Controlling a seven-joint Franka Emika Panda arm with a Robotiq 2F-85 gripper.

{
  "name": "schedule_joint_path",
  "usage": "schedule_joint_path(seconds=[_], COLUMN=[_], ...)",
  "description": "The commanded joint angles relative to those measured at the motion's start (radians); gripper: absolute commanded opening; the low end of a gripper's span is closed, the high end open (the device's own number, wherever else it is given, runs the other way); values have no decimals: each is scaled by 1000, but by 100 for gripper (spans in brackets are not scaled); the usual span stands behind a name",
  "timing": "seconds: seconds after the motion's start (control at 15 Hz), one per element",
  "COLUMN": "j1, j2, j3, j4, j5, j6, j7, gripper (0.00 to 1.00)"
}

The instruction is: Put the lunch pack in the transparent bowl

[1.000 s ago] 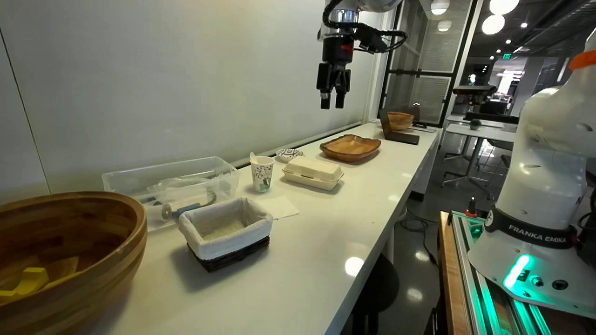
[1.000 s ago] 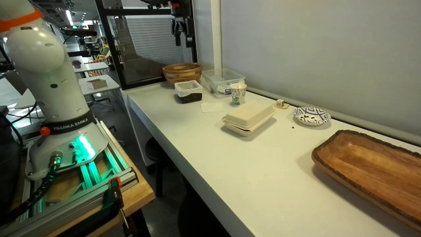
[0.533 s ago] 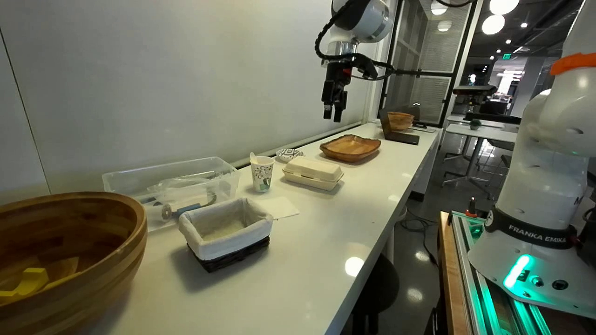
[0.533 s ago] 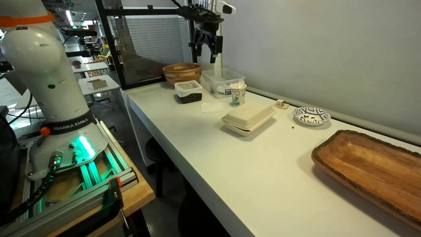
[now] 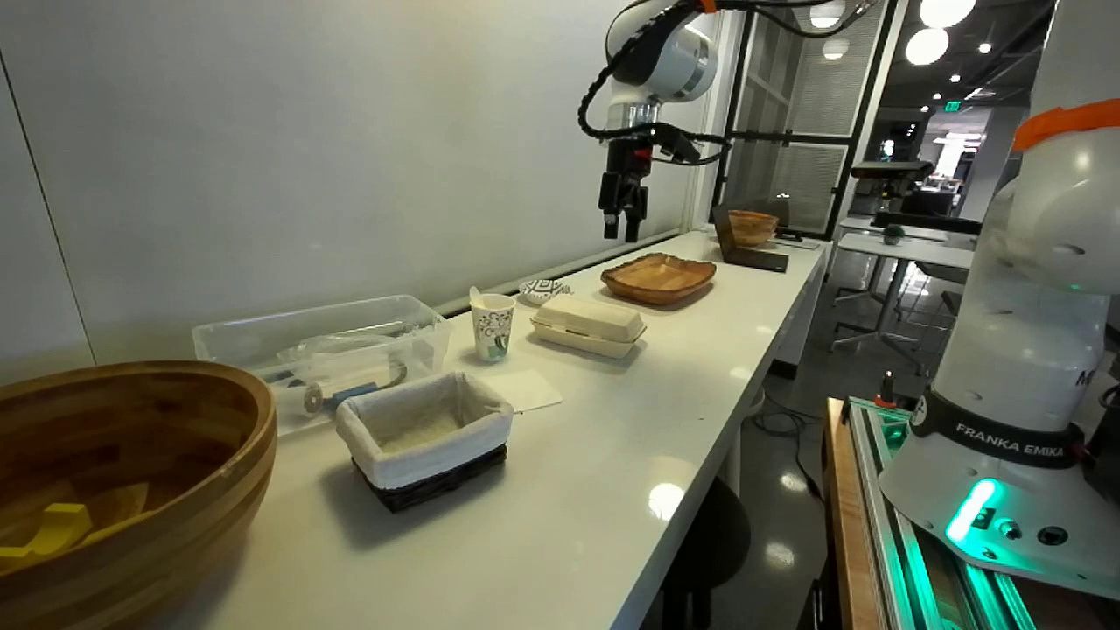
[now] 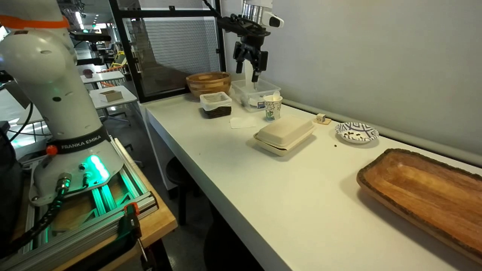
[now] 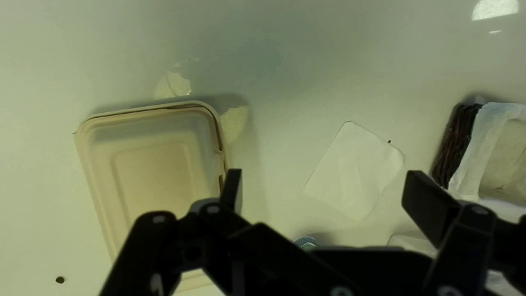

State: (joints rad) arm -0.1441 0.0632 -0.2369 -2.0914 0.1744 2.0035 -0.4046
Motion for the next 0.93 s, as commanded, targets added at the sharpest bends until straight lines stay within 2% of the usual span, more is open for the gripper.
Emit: schedule_joint_path(seconds=[0.0, 0.27, 0.4, 0.47, 0.53, 0.6, 0.87], j1=[-60, -150, -198, -214, -238, -219, -256], j2=[59, 153, 221, 257, 296, 204, 291], j3=[4, -1, 1, 1, 5, 10, 20], j4=[45, 124, 170, 192, 222, 150, 212], j5=[58, 155, 189, 172, 198, 152, 164], j6=[-15, -16, 21, 76, 96, 67, 93], j7=[-122, -382, -497, -541, -560, -489, -536], gripper=[100, 100, 100, 100, 100, 100, 100])
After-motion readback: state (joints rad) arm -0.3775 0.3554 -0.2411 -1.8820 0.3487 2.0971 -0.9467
